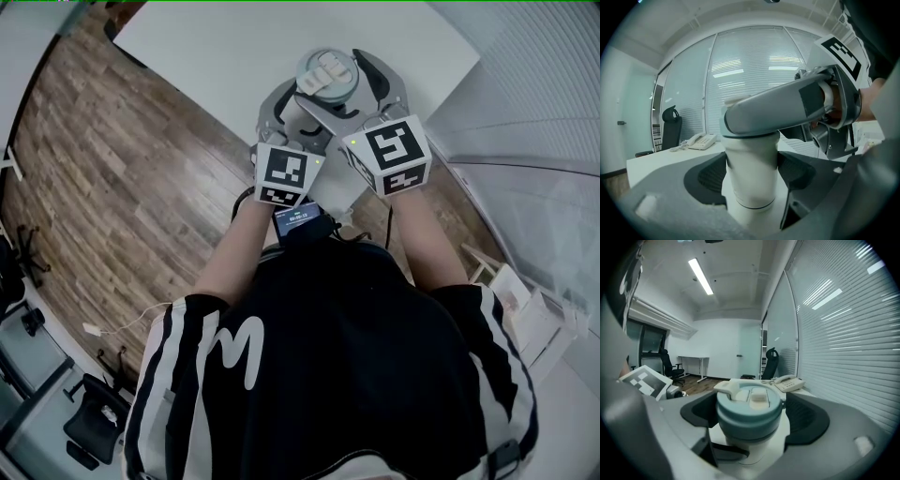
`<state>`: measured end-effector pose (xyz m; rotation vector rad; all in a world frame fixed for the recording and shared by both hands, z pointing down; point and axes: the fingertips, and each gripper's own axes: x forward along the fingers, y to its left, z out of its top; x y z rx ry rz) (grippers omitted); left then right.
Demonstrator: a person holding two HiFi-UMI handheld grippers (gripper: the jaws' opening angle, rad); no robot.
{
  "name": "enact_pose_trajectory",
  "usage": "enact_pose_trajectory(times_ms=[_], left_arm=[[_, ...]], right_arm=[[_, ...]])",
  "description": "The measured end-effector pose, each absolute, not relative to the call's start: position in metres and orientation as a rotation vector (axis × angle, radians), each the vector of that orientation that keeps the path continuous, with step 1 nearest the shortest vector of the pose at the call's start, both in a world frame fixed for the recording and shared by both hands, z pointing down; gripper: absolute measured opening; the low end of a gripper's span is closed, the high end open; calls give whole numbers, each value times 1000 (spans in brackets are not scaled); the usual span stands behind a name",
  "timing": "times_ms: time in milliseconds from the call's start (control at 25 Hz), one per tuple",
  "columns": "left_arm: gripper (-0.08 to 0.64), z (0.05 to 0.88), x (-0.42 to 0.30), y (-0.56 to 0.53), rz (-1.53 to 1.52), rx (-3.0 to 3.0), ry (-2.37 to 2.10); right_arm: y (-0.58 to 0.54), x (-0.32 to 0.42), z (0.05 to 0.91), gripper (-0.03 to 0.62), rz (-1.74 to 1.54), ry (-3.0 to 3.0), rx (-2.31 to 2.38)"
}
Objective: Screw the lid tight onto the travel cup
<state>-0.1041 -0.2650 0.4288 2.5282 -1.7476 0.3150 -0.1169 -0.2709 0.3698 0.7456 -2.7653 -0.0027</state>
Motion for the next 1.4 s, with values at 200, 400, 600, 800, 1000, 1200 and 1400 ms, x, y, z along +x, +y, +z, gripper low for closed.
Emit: enact_pose_trajectory(times_ms=[200,400,600,800,1000,1200,1400], left_arm=[[353,430,-103,-265,326,2529,-1748],[351,431,-102,-264,335,2521,-1749],[351,431,-101,-264,346,2516,-1759],[351,432,-105,-265,349,2504,-1766],[351,431,-106,-265,345,2487,-1777],[351,433,-106,-265,336,2483,-1782],[353,431,-105,-267,327,2493,-1768]], right_arm=[[-268,-112,371,439,9,-2763,733],[-262,-104,371,426,27,-2755,720],[-254,-96,372,423,34,-2756,692],[-247,-92,372,402,52,-2763,662],[-235,-89,369,397,68,-2766,635],[-230,-86,370,387,88,-2788,566],[-245,-91,351,397,-44,-2884,233]])
